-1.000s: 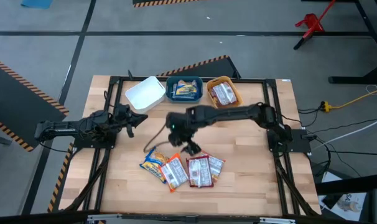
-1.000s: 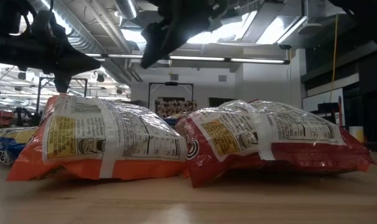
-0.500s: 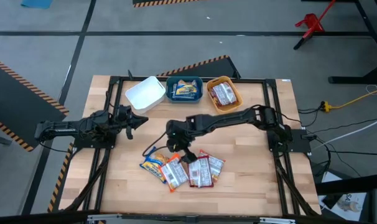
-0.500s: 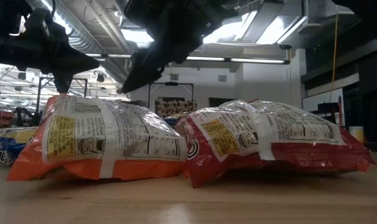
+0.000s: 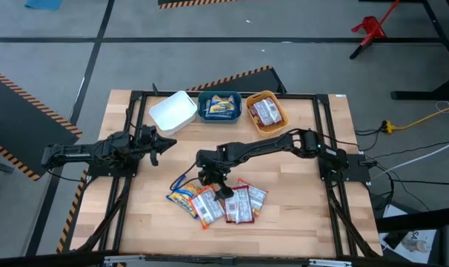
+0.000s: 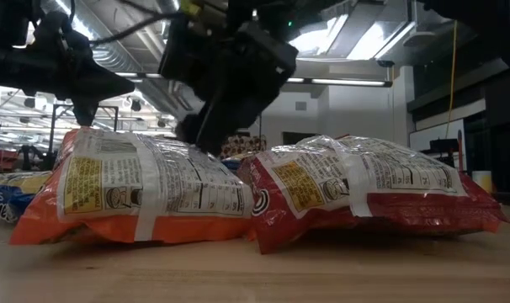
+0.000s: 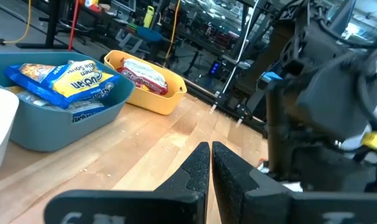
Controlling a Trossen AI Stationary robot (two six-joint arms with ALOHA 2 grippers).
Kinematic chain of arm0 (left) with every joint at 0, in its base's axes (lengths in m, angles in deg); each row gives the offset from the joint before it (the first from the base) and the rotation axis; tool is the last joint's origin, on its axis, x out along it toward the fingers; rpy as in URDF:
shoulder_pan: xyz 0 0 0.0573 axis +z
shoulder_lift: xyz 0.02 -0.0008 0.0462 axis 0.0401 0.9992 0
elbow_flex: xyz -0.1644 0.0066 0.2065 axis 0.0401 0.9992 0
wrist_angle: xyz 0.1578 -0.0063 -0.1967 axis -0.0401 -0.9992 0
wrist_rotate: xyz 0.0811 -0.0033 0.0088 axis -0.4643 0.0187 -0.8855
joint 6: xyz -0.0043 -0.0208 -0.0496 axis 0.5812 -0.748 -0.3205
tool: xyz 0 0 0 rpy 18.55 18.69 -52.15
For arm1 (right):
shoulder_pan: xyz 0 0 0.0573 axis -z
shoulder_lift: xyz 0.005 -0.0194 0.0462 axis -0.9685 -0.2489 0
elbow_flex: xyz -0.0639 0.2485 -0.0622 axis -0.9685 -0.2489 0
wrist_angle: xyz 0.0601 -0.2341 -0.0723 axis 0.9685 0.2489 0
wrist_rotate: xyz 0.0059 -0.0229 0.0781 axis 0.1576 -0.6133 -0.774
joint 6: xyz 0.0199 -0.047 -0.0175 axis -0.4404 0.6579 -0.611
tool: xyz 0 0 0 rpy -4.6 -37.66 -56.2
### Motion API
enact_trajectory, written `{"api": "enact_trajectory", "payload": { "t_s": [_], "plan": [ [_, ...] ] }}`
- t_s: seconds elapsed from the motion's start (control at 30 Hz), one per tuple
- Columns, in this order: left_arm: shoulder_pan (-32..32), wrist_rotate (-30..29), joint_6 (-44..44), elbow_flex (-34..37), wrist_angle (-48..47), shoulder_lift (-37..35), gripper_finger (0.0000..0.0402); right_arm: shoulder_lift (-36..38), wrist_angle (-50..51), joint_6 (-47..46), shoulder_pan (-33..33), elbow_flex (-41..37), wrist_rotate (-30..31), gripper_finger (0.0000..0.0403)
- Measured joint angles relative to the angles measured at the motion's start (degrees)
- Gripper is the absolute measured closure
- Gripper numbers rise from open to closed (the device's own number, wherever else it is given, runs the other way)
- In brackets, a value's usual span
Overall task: Sort Maruchan noodles
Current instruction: Put the left orange noodle pack into the white bin
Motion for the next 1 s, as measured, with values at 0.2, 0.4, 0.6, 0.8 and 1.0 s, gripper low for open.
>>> {"api": "enact_trajectory", "payload": {
  "t_s": [0.2, 0.4, 0.6, 0.8, 1.0],
  "plan": [
    [0.0, 0.0, 0.0, 0.0, 0.0, 0.0, 0.039, -0.7, 0.3, -1.7, 0.0, 0.1, -3.3, 0.0023],
    [0.0, 0.0, 0.0, 0.0, 0.0, 0.0, 0.039, -0.7, -0.8, -4.2, 0.0, 0.2, -6.5, 0.0052],
    [0.0, 0.0, 0.0, 0.0, 0.0, 0.0, 0.039, -1.6, -2.7, -8.1, 0.0, 0.2, -6.4, 0.0124],
    [0.0, 0.0, 0.0, 0.0, 0.0, 0.0, 0.039, -2.0, -3.0, -7.6, 0.0, 0.1, -4.8, 0.0225],
    [0.0, 0.0, 0.0, 0.0, 0.0, 0.0, 0.039, -2.0, -2.9, -6.8, 0.1, 0.3, -6.1, 0.0338]
  ]
}}
